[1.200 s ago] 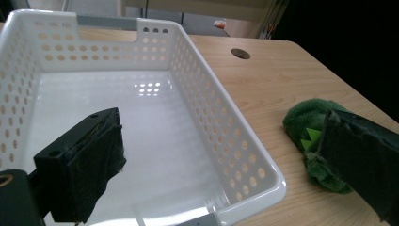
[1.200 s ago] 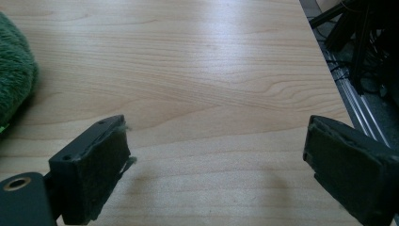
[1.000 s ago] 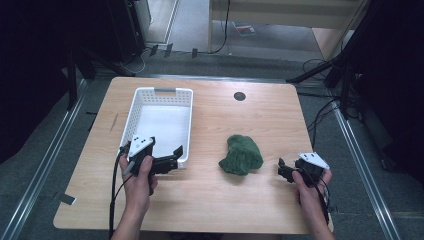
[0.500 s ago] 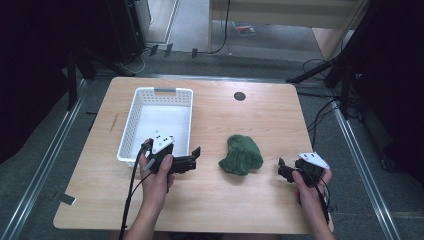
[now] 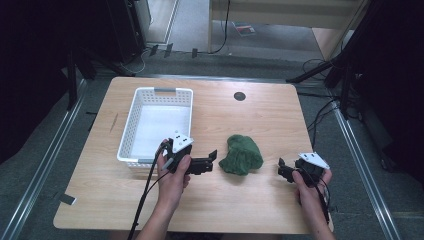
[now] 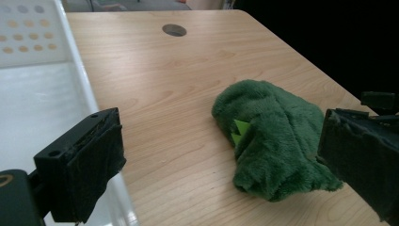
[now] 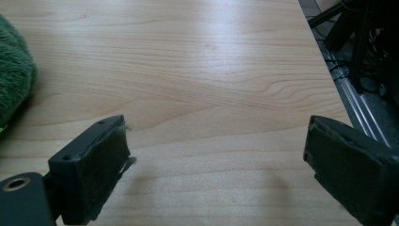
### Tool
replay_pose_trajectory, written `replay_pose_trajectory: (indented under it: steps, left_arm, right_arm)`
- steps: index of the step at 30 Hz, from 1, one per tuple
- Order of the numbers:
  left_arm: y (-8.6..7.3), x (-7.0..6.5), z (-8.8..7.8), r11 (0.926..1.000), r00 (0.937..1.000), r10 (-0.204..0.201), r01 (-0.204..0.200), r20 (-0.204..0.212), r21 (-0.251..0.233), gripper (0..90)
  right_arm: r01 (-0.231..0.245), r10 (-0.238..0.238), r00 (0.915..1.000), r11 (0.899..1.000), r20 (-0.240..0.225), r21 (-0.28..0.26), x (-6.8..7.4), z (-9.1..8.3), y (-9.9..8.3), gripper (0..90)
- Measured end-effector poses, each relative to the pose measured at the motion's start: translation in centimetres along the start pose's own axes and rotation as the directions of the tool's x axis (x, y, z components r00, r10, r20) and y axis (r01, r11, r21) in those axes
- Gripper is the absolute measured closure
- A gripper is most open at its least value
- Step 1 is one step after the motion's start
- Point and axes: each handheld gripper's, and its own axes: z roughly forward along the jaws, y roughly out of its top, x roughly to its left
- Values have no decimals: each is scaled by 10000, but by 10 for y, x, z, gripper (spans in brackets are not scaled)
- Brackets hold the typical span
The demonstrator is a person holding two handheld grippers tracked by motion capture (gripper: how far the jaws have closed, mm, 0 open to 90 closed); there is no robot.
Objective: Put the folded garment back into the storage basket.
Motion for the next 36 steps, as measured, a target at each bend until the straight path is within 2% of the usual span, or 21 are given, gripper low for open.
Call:
replay_pose_trajectory:
  steps: [16,24,26,28,33,36]
  left_arm:
    - [-1,-30,35,9981,9980,232,-265,586,555,19]
    - [-3,-43,57,9933,9953,494,-576,829,999,11]
    - [-4,-47,64,9924,9950,405,-507,909,1123,3]
    - [-4,-49,70,9911,9966,403,-490,715,1238,2]
    - [-7,-57,83,9856,9957,402,-533,836,1605,1]
    - [-10,-60,90,9831,9959,482,-609,766,1728,1]
  right_arm:
    - [-36,36,10000,10000,-50,22,0,0,0,76]
    - [-30,30,10000,10000,-58,31,0,0,0,76]
    - [-35,35,10000,10000,-63,44,0,0,0,76]
    - [-45,45,10000,10000,-72,56,-1,1,0,76]
    - [-27,27,10000,10000,-78,59,-1,1,0,76]
    - [-23,23,10000,10000,-87,68,-1,1,0,76]
